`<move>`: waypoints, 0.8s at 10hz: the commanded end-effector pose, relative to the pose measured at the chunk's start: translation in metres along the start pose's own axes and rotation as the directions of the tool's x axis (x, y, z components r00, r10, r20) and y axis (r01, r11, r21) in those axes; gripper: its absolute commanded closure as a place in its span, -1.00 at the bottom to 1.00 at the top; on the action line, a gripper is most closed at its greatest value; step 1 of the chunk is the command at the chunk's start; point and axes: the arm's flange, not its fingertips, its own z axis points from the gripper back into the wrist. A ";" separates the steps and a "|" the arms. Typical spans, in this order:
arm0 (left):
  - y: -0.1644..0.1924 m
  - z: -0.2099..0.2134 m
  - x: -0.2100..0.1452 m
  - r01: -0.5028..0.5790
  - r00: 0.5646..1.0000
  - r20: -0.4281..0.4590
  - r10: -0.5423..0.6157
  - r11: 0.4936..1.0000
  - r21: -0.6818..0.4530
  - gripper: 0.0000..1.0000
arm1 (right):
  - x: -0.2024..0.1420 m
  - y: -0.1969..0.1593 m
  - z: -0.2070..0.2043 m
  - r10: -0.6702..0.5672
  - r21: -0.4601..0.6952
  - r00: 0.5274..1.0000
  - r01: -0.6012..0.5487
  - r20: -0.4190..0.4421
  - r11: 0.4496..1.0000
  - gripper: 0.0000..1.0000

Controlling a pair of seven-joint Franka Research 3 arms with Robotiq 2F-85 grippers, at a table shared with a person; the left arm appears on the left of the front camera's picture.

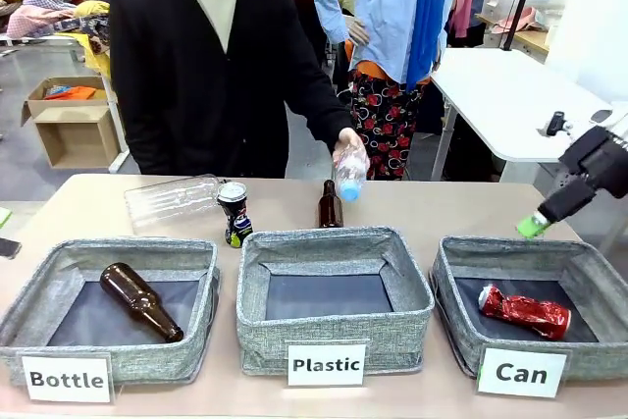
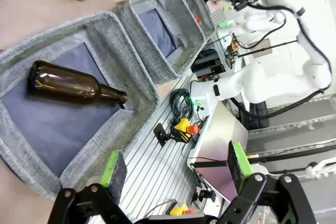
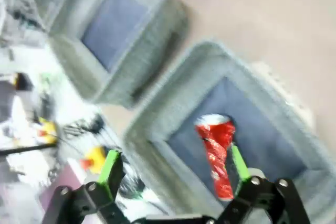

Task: Sort the can waste into the basket.
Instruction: Pick up the can waste from the table and place it in the right Fabric basket.

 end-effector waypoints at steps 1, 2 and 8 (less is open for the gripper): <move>-0.002 0.001 -0.003 0.003 1.000 0.000 -0.003 1.000 -0.011 -1.00 | 0.014 -0.018 0.014 -0.384 0.348 0.879 0.280 0.283 0.895 -1.00; -0.002 0.001 -0.003 0.003 1.000 0.000 -0.003 1.000 -0.011 -1.00 | 0.018 -0.025 0.014 -0.503 0.427 0.805 0.354 0.313 0.832 -1.00; -0.002 0.001 -0.003 0.003 1.000 0.000 -0.003 1.000 -0.011 -1.00 | 0.013 -0.040 0.016 -0.489 0.396 0.846 0.383 0.212 0.834 -1.00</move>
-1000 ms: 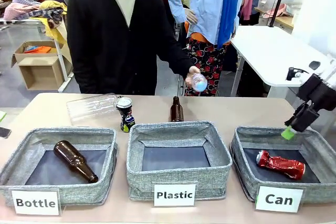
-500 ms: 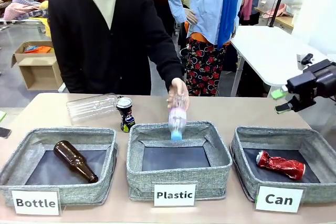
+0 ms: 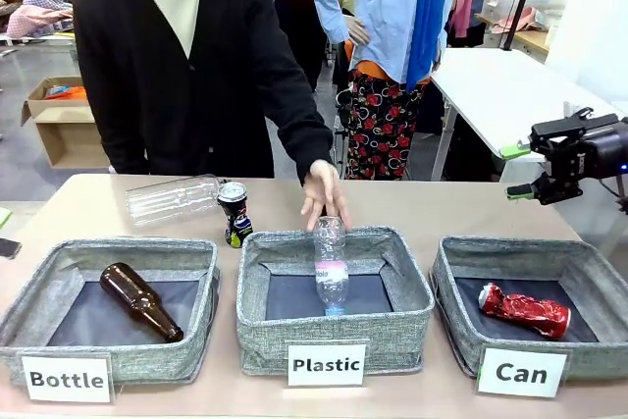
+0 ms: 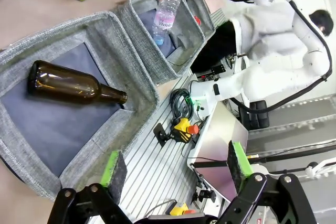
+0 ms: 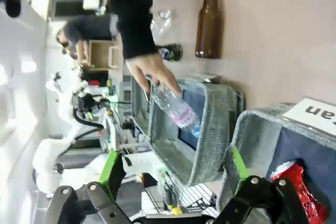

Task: Sort the can waste into the basket.
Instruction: Pick up the can waste from the table and place it in the right Fabric basket.

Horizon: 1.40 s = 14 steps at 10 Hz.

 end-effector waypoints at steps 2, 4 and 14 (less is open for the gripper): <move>-0.002 0.001 -0.003 0.003 1.000 -0.001 -0.003 1.000 -0.011 -1.00 | -0.004 0.003 0.004 0.058 -0.020 0.998 -0.059 -0.032 0.998 -1.00; -0.002 0.001 -0.003 0.003 1.000 -0.001 -0.003 1.000 -0.011 -1.00 | -0.004 0.003 0.004 0.058 -0.020 0.998 -0.059 -0.032 0.998 -1.00; -0.021 -0.029 0.041 0.100 0.995 0.003 -0.101 0.984 0.149 -1.00 | -0.004 0.003 0.004 0.058 -0.020 0.998 -0.059 -0.032 0.998 -1.00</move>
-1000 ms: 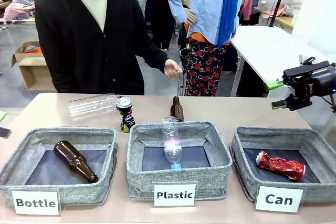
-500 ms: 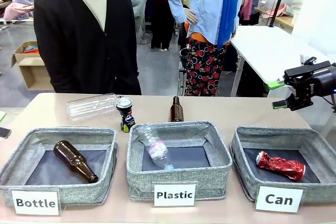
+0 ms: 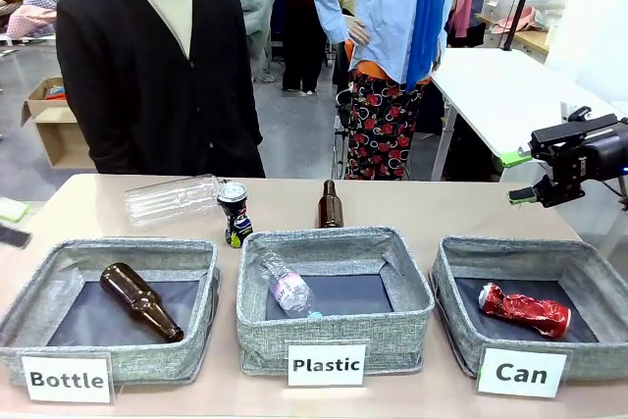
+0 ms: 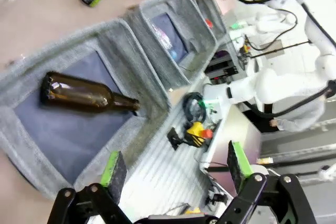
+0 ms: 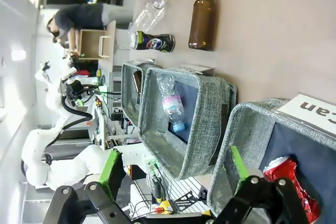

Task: Sort the can waste into the basket.
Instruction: Pick up the can waste from the table and place it in the right Fabric basket.

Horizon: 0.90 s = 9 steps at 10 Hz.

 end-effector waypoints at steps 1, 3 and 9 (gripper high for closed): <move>-0.021 -0.029 0.036 0.136 0.987 0.072 -0.144 0.985 0.108 -1.00 | -0.001 0.002 0.003 0.021 0.008 1.000 -0.021 -0.006 1.000 -1.00; -0.026 -0.057 0.057 0.409 0.897 0.101 -0.431 0.894 0.182 -1.00 | -0.001 0.002 0.003 0.021 0.008 1.000 -0.021 -0.006 1.000 -1.00; -0.018 -0.108 0.090 0.542 0.810 0.208 -0.549 0.835 0.097 -1.00 | -0.001 0.002 0.003 0.021 0.008 1.000 -0.021 -0.006 1.000 -1.00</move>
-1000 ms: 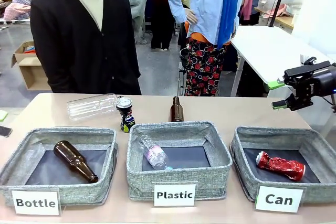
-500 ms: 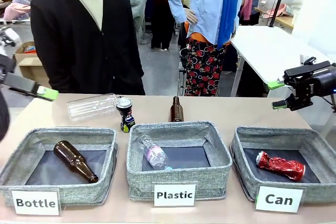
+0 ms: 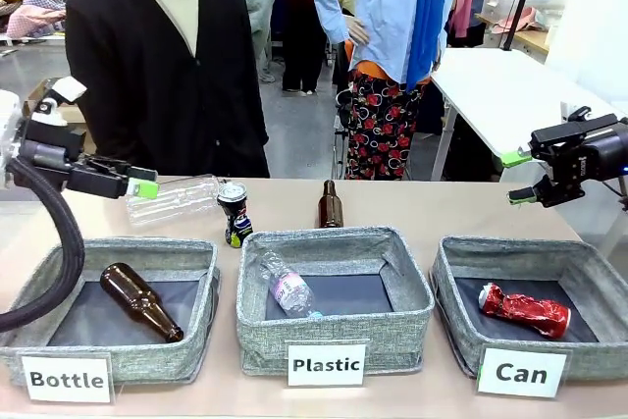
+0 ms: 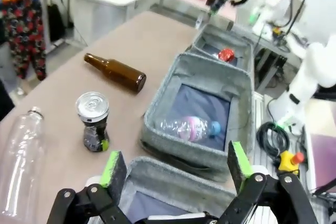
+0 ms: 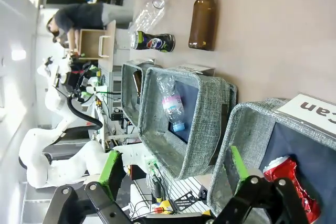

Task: Sort the can waste into the basket.
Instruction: Pick up the can waste from the table and place it in the right Fabric basket.

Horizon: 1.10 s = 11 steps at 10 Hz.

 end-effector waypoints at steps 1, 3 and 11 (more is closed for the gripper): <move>-0.008 0.002 0.002 0.038 0.999 -0.030 -0.038 0.999 0.011 -1.00 | -0.001 0.002 0.003 0.021 0.008 1.000 -0.020 -0.006 1.000 -1.00; -0.008 0.002 0.002 0.038 0.999 -0.030 -0.038 0.999 0.011 -1.00 | -0.001 0.002 0.003 0.021 0.008 1.000 -0.020 -0.006 1.000 -1.00; 0.061 -0.028 -0.024 0.336 0.935 0.039 -0.352 0.917 0.217 -1.00 | -0.001 0.002 0.003 0.021 0.008 1.000 -0.020 -0.006 1.000 -1.00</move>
